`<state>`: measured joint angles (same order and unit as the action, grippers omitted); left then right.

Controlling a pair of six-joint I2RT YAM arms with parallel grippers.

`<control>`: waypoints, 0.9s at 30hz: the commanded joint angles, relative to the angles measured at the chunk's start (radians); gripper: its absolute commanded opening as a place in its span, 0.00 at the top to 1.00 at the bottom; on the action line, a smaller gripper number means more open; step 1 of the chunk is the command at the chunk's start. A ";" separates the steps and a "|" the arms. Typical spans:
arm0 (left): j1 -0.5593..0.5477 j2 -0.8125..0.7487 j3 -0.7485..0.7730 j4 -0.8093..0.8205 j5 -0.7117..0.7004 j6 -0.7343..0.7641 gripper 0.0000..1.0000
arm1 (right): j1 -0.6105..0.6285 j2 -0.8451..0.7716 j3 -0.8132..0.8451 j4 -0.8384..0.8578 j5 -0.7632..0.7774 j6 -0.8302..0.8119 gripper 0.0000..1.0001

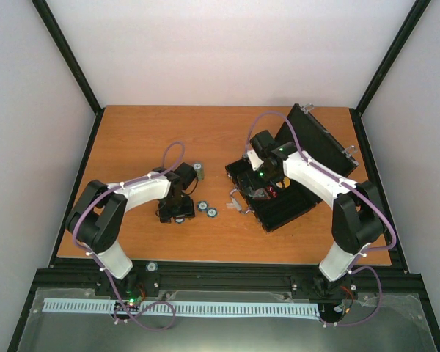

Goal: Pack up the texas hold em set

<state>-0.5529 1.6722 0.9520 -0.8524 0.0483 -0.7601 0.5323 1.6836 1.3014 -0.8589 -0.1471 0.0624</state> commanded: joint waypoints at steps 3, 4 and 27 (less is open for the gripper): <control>-0.005 0.048 -0.060 0.069 -0.007 0.002 0.34 | -0.008 -0.002 -0.020 0.017 -0.007 -0.011 0.00; -0.005 0.048 -0.062 0.071 -0.009 0.003 0.37 | -0.008 0.000 -0.018 0.016 -0.007 -0.010 0.00; -0.007 -0.022 -0.010 0.020 -0.050 0.030 0.81 | -0.008 -0.004 -0.020 0.019 -0.016 -0.011 0.00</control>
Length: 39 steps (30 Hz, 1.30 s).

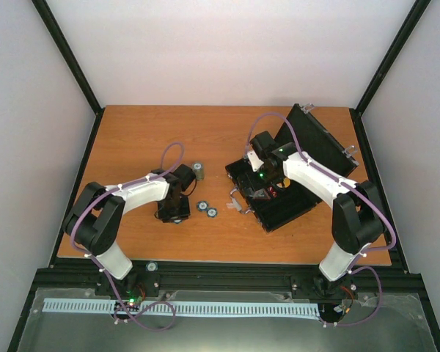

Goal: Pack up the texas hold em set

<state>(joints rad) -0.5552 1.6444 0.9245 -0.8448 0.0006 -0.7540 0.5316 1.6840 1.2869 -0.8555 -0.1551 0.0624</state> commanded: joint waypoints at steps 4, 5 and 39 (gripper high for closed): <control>-0.005 -0.020 0.062 -0.020 -0.013 0.038 0.88 | -0.007 0.000 -0.001 0.013 -0.008 -0.011 0.00; -0.005 -0.022 0.072 -0.030 -0.017 0.042 0.88 | -0.008 0.000 0.000 0.013 -0.008 -0.010 0.00; -0.092 0.177 0.362 -0.039 0.037 0.095 0.83 | -0.097 0.016 0.024 0.013 0.062 0.025 0.00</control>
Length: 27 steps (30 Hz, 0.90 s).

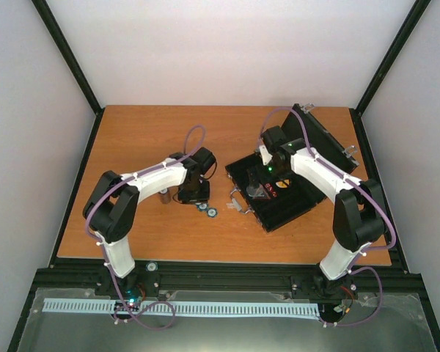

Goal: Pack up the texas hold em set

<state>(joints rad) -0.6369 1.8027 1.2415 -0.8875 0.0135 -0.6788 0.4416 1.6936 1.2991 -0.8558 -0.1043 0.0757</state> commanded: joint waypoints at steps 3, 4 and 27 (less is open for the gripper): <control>-0.012 0.031 0.052 0.009 0.033 0.018 0.82 | -0.010 0.009 0.007 0.014 0.010 0.012 0.00; -0.012 0.034 0.055 0.009 0.034 0.018 0.82 | -0.011 0.009 0.008 0.014 0.009 0.013 0.00; -0.021 0.064 0.060 0.024 0.064 0.008 0.74 | -0.017 0.010 -0.013 0.024 -0.001 0.012 0.00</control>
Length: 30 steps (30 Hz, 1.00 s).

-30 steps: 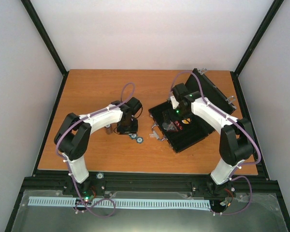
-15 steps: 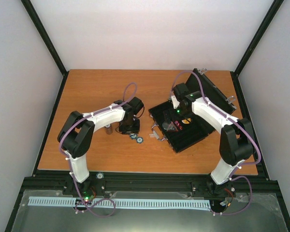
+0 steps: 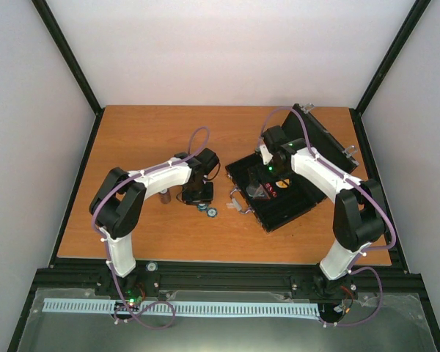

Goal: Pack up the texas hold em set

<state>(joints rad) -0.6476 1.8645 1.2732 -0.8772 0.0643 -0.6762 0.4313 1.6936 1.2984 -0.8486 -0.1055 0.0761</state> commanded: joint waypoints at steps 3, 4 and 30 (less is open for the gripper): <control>-0.012 0.005 0.025 0.018 0.018 0.006 0.62 | -0.008 0.012 -0.013 0.017 0.000 0.011 0.00; -0.012 0.005 0.024 0.019 0.018 0.005 0.59 | -0.008 0.011 -0.013 0.017 0.000 0.010 0.00; -0.012 -0.011 0.012 -0.002 -0.011 0.009 0.37 | -0.008 0.021 -0.007 0.017 -0.023 0.004 0.00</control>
<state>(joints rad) -0.6487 1.8641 1.2728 -0.8734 0.0628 -0.6754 0.4305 1.7054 1.2930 -0.8402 -0.1238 0.0757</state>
